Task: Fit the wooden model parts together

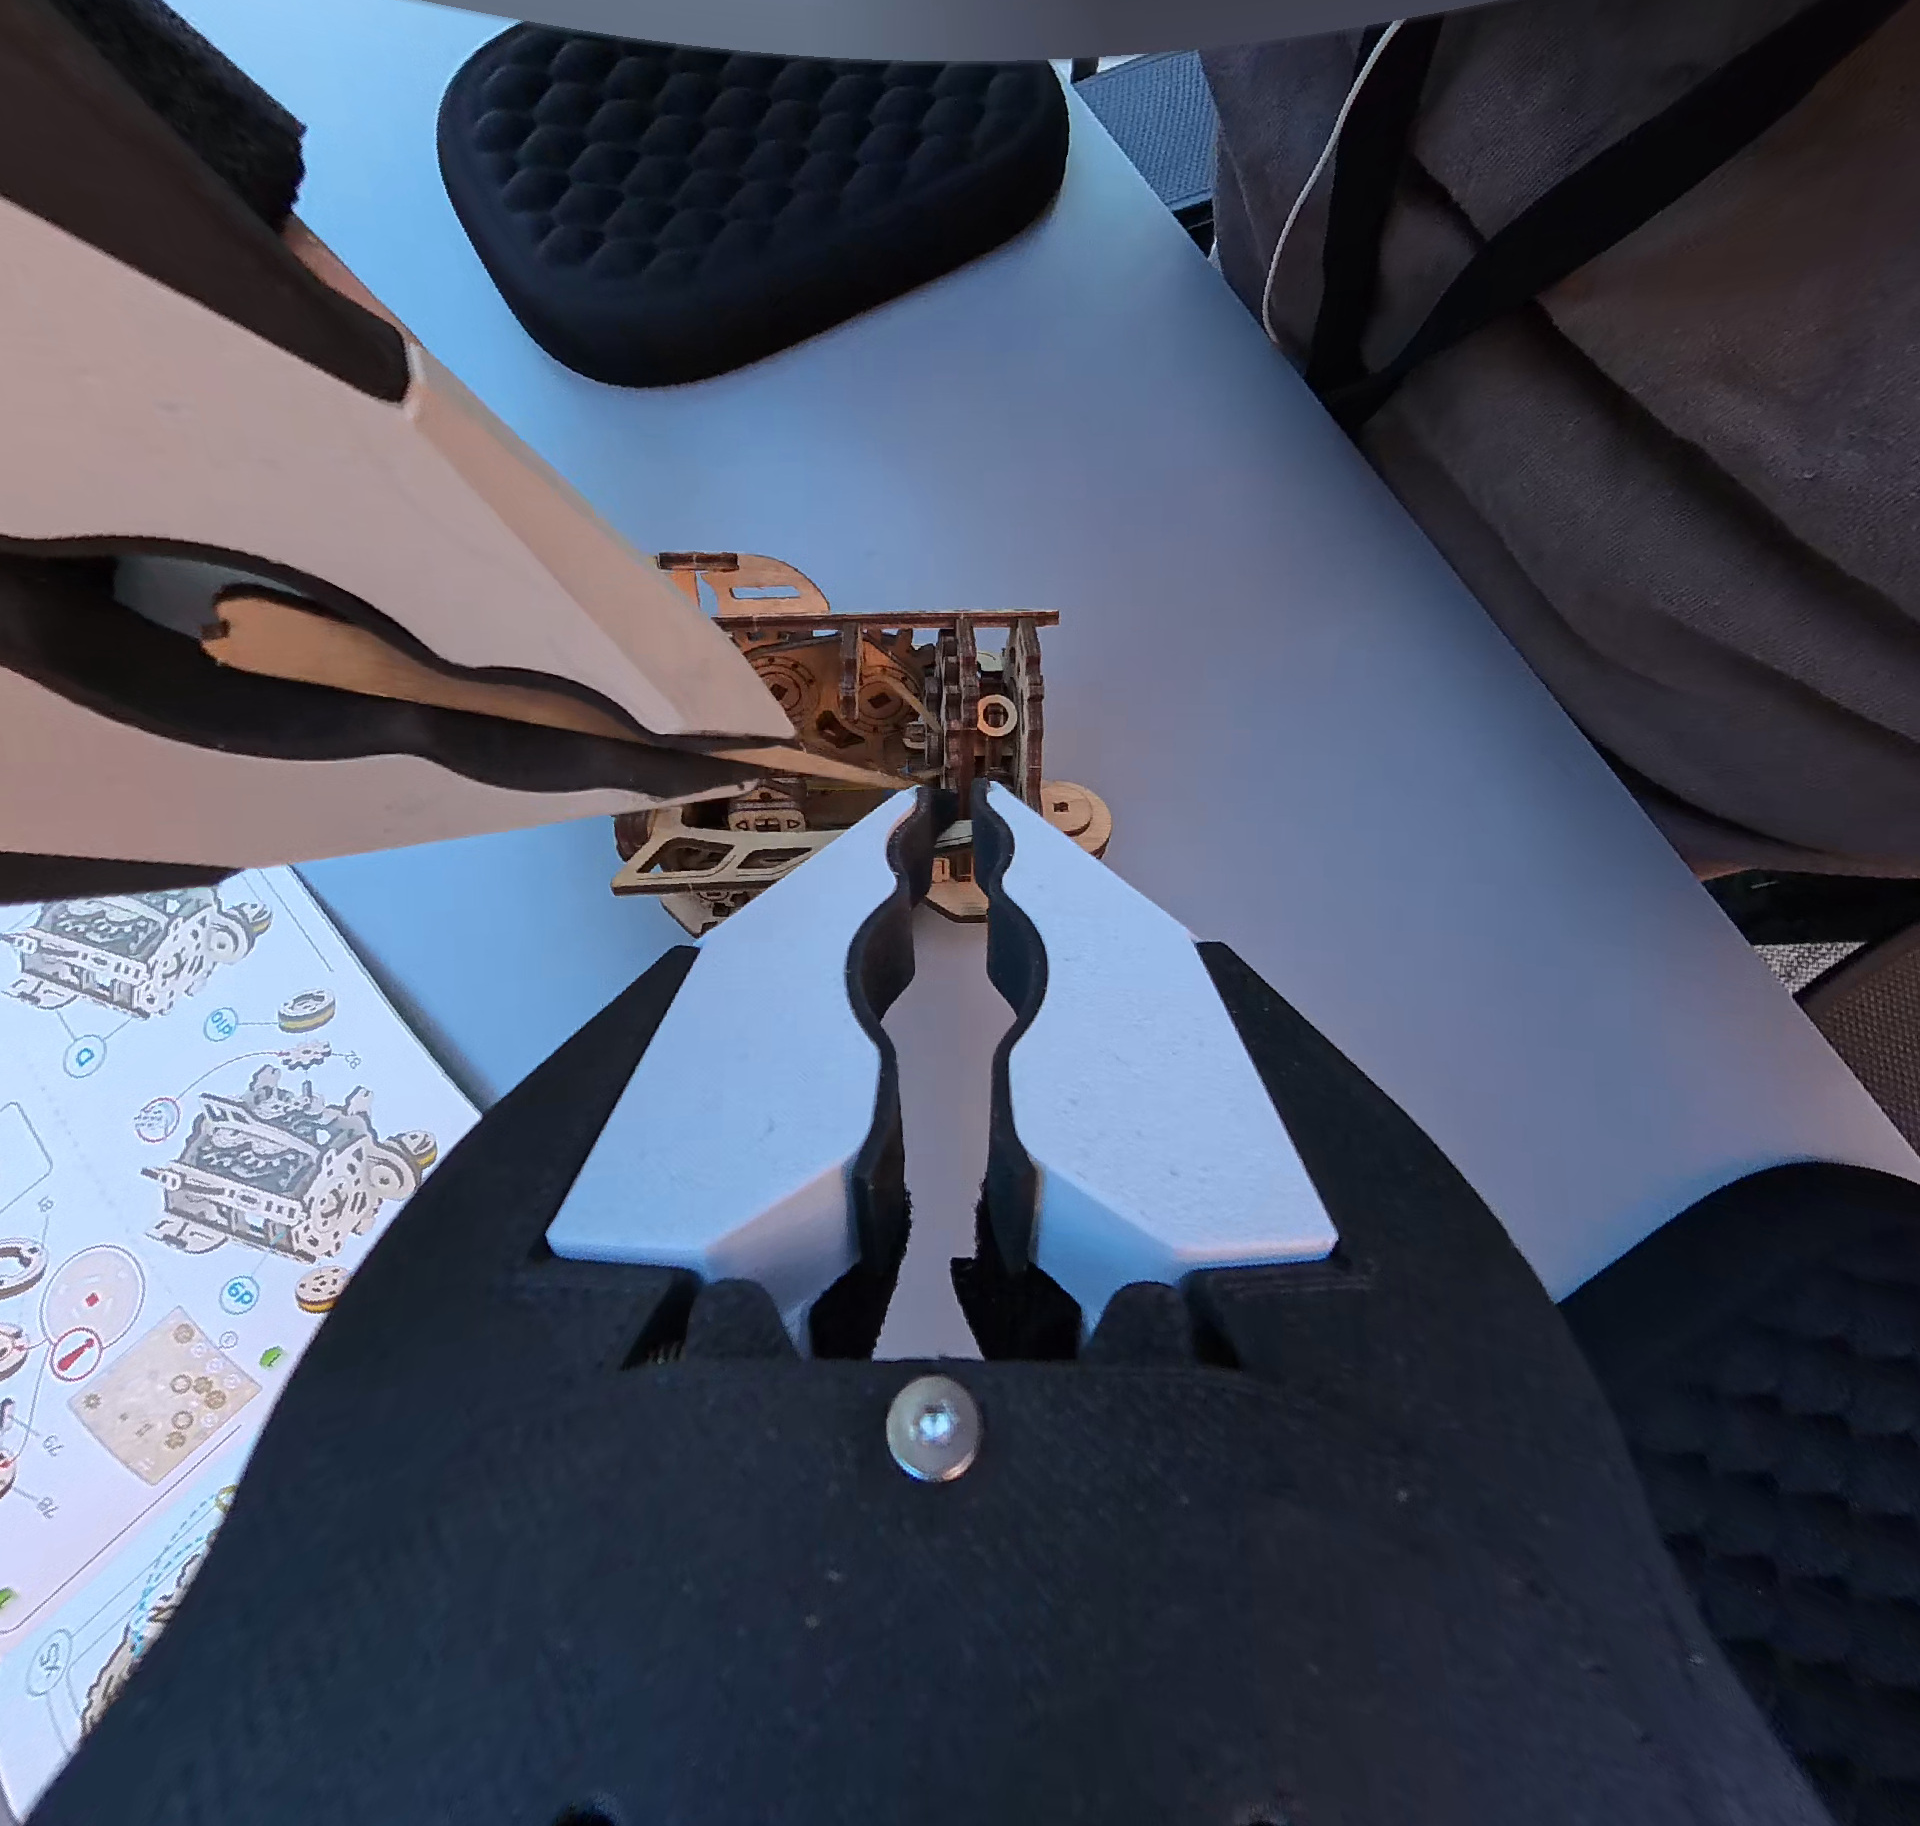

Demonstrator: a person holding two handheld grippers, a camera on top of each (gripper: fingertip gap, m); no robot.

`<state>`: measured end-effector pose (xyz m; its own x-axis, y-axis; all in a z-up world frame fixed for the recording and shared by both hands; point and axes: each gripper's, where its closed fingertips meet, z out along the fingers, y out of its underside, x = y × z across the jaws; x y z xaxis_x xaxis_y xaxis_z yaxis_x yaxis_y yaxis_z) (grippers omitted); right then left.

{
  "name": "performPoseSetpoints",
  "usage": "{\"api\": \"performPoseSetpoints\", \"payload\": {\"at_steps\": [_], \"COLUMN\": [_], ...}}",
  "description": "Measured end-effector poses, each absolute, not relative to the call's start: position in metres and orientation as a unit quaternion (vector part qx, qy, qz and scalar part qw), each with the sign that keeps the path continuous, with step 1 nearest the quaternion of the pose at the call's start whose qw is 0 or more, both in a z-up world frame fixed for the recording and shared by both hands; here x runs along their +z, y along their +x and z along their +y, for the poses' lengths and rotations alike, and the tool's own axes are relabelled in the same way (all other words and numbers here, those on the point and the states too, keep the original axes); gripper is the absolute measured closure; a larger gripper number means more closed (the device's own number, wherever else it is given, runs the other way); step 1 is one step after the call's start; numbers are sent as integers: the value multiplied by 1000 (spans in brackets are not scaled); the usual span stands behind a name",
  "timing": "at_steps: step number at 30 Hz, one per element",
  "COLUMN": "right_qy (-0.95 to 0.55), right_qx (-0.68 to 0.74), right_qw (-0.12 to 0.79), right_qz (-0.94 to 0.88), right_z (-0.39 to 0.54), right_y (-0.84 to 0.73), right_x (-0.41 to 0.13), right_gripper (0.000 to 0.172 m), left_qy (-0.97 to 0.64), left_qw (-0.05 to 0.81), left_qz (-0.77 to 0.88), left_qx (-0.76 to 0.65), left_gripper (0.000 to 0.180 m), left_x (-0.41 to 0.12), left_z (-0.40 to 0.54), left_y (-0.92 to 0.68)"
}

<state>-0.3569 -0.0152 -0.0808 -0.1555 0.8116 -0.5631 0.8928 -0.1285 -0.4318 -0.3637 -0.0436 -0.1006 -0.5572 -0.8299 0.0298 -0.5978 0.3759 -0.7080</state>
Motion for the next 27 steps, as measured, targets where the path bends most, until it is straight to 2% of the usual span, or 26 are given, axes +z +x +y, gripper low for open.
{"api": "performPoseSetpoints", "payload": {"at_steps": [12, 27], "right_qy": [636, 634], "right_qx": [-379, -337], "right_qw": [65, 132], "right_qz": [669, 684], "right_z": [-19, -17], "right_y": [-357, -357], "right_x": [-80, -86], "right_gripper": [168, 168], "left_qy": [-439, -438], "left_qw": [168, 172], "left_qz": [812, 812], "left_qx": [-346, -345], "left_gripper": [177, 176], "left_x": [-101, -101], "left_z": [-44, -43], "left_y": [-363, -363]}}
